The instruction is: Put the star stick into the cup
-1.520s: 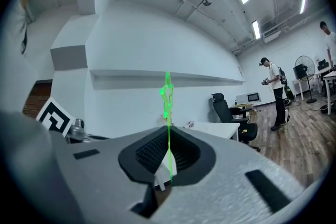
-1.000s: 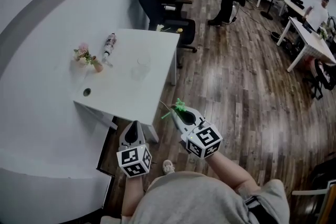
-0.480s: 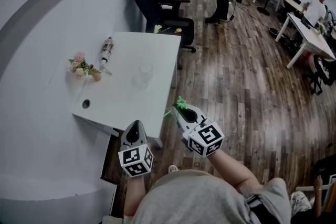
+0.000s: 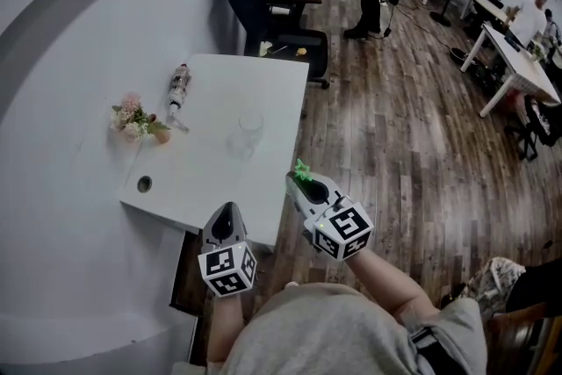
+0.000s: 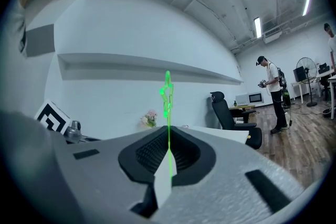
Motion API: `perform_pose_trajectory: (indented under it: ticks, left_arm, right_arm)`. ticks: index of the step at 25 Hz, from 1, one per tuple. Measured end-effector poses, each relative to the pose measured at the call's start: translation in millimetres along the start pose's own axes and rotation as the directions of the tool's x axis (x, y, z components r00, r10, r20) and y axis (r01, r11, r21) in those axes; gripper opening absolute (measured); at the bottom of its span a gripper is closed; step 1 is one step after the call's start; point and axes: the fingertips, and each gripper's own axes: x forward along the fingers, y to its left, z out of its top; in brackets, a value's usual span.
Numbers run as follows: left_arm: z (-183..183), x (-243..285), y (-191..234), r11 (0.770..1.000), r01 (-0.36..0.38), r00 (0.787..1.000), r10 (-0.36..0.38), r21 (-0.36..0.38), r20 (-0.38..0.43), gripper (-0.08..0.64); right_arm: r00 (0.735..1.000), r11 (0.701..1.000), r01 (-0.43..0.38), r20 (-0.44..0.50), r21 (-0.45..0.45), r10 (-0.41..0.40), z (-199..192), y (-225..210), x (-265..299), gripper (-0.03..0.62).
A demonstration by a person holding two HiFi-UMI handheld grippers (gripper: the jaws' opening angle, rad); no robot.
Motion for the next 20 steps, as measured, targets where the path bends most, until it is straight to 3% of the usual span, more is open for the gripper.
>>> perform_pose_trajectory:
  ticks: [12, 20]
  left_arm:
    - [-9, 27, 15, 1.000, -0.018, 0.999, 0.018, -0.005, -0.029, 0.011]
    - [-9, 54, 27, 0.998, -0.068, 0.997, 0.067, -0.018, -0.040, 0.011]
  right_arm:
    - [1.000, 1.000, -0.019, 0.007, -0.025, 0.019, 2, -22, 46, 0.009]
    - [0.999, 0.998, -0.052, 0.014, -0.034, 0.052, 10, -54, 90, 0.009]
